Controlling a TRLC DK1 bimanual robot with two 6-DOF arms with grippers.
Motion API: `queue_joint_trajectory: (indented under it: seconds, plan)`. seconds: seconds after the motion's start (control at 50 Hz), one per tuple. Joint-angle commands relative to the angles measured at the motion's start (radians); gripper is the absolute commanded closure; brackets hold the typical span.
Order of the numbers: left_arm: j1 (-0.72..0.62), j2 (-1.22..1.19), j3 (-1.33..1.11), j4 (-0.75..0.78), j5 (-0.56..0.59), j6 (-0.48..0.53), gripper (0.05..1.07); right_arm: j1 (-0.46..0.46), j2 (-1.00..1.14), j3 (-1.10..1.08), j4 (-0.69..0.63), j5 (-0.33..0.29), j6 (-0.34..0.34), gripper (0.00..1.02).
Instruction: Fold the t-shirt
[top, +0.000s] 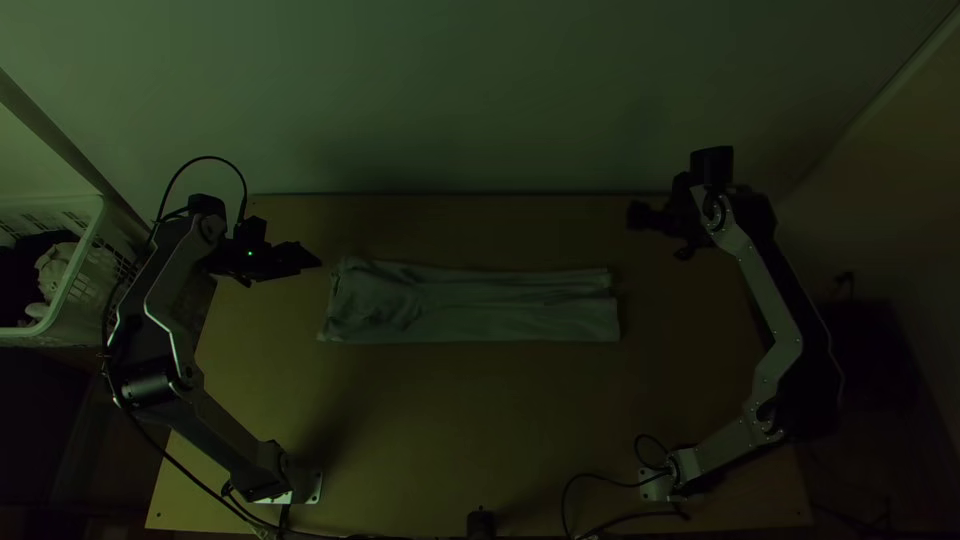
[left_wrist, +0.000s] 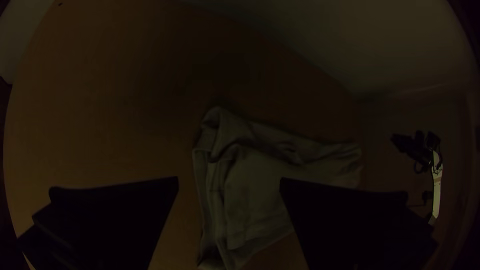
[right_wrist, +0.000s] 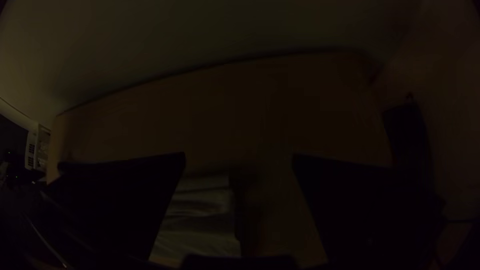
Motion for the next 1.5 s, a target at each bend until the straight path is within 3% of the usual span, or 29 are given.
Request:
queue_joint_trajectory:
  seconds: [0.0,0.18,0.38,0.78,0.92,1.06,1.18,1.3,1.32,1.36,1.48]
  plan:
    - [0.024,0.017,-0.067,0.023,0.036,0.1,0.1,-0.004,-0.047,0.041,-0.003,-0.014,0.016,0.04]
    - [0.059,0.085,-0.107,0.028,0.14,0.155,0.1,0.001,-0.09,0.047,-0.031,-0.015,0.022,0.04]
    - [0.053,0.148,-0.156,0.021,0.143,0.218,0.1,0.004,-0.137,0.025,-0.052,-0.015,0.031,0.04]
    - [-0.051,0.18,-0.233,0.018,0.145,0.21,0.1,0.01,-0.225,-0.067,-0.055,-0.014,0.045,0.04]
    - [-0.137,0.172,-0.251,0.035,0.145,0.132,0.1,0.01,-0.249,-0.087,-0.055,-0.014,0.045,0.04]
    - [-0.224,0.139,-0.293,0.158,0.131,-0.037,0.1,0.01,-0.277,-0.12,-0.054,-0.015,0.045,0.04]
    - [-0.292,0.132,-0.293,0.258,0.051,-0.201,0.1,0.01,-0.306,-0.163,-0.054,-0.015,0.045,0.04]
    - [-0.355,0.135,-0.284,0.287,-0.055,-0.289,0.11,0.012,-0.334,-0.2,-0.049,-0.015,0.045,0.04]
    - [-0.366,0.135,-0.282,0.291,-0.081,-0.302,0.13,0.012,-0.338,-0.208,-0.046,-0.015,0.045,0.04]
    - [-0.381,0.135,-0.284,0.299,-0.128,-0.331,0.27,0.012,-0.348,-0.222,-0.041,-0.015,0.045,0.04]
    - [-0.393,0.103,-0.284,0.311,-0.204,-0.381,0.91,0.012,-0.369,-0.265,-0.032,-0.015,0.045,0.04]
